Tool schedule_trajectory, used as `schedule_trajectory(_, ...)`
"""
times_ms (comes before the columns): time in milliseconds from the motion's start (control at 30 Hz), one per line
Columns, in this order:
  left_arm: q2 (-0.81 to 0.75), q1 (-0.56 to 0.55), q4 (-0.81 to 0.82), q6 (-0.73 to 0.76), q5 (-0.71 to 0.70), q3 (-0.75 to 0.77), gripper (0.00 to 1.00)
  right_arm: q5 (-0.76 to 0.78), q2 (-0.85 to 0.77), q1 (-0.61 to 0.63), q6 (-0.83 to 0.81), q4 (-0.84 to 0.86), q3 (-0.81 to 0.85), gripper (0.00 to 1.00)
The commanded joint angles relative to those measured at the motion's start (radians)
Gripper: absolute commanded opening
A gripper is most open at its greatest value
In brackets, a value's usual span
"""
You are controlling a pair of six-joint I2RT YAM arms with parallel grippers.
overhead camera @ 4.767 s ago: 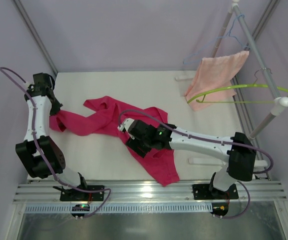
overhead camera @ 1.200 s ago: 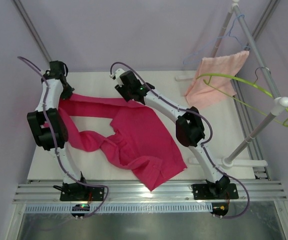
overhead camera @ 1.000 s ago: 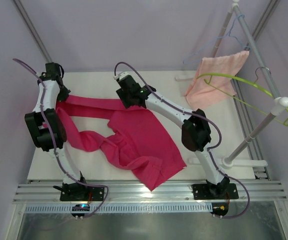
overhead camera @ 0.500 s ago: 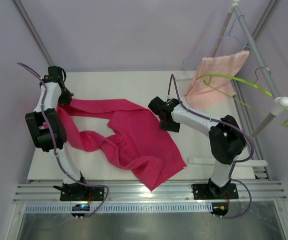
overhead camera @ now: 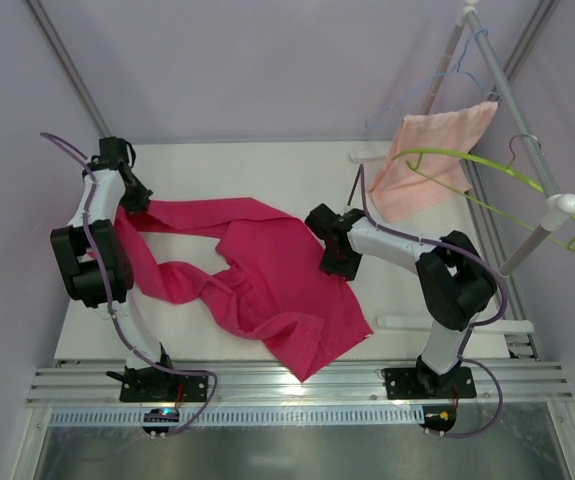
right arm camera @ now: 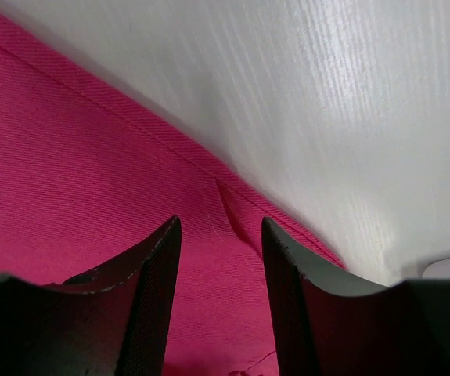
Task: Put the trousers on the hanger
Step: Fold the trousers
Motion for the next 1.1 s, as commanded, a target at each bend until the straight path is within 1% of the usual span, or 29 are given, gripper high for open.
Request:
schedule_trajectory(0, -0.034, -0.005, 0.029, -0.009, 0.023, -0.015, 0.00, -0.058, -0.032, -0.003, 0.026, 0.061, -0.008, 0.48)
schedule_trajectory(133, -0.033, -0.005, 0.028, -0.007, 0.016, -0.007, 0.00, -0.098, -0.013, -0.005, 0.021, 0.072, -0.011, 0.47)
schedule_trajectory(333, -0.040, -0.005, 0.041, -0.027, 0.030, -0.005, 0.00, -0.104, 0.014, -0.005, -0.002, 0.071, 0.003, 0.39)
schedule_trajectory(400, -0.036, -0.003, 0.041, -0.029, 0.027, -0.005, 0.00, -0.098, 0.025, -0.003, 0.001, 0.051, 0.021, 0.39)
schedule_trajectory(467, -0.034, -0.005, 0.038, -0.025, 0.027, -0.002, 0.00, -0.071, 0.039, -0.003, 0.003, 0.025, 0.038, 0.43)
schedule_trajectory(567, -0.034, -0.005, 0.035, -0.019, 0.027, -0.005, 0.00, -0.013, 0.030, -0.006, -0.012, -0.008, 0.030, 0.43)
schedule_trajectory(633, -0.036, -0.005, 0.032, -0.015, 0.023, -0.008, 0.00, -0.012, 0.016, -0.020, -0.067, 0.017, 0.008, 0.43)
schedule_trajectory(667, -0.037, -0.003, 0.032, -0.012, 0.023, -0.010, 0.00, -0.032, 0.008, -0.026, -0.101, 0.050, -0.032, 0.43)
schedule_trajectory(700, -0.039, -0.003, 0.031, -0.012, 0.023, -0.012, 0.00, -0.069, -0.009, -0.032, -0.177, 0.111, -0.046, 0.44)
schedule_trajectory(800, -0.042, -0.005, 0.026, -0.015, 0.027, -0.005, 0.00, -0.091, -0.016, -0.035, -0.265, 0.136, -0.062, 0.44)
schedule_trajectory(867, -0.046, -0.003, 0.026, -0.021, 0.032, 0.001, 0.00, -0.120, -0.010, -0.043, -0.298, 0.139, -0.075, 0.44)
schedule_trajectory(900, -0.048, -0.003, 0.025, -0.030, 0.032, 0.001, 0.00, -0.161, -0.021, -0.046, -0.317, 0.167, -0.085, 0.44)
schedule_trajectory(1000, -0.053, -0.008, 0.032, -0.045, 0.038, -0.012, 0.00, -0.187, -0.038, -0.048, -0.339, 0.221, -0.117, 0.44)
schedule_trajectory(1067, -0.053, -0.014, 0.035, -0.045, 0.038, -0.027, 0.00, -0.199, -0.027, -0.049, -0.351, 0.225, -0.132, 0.42)
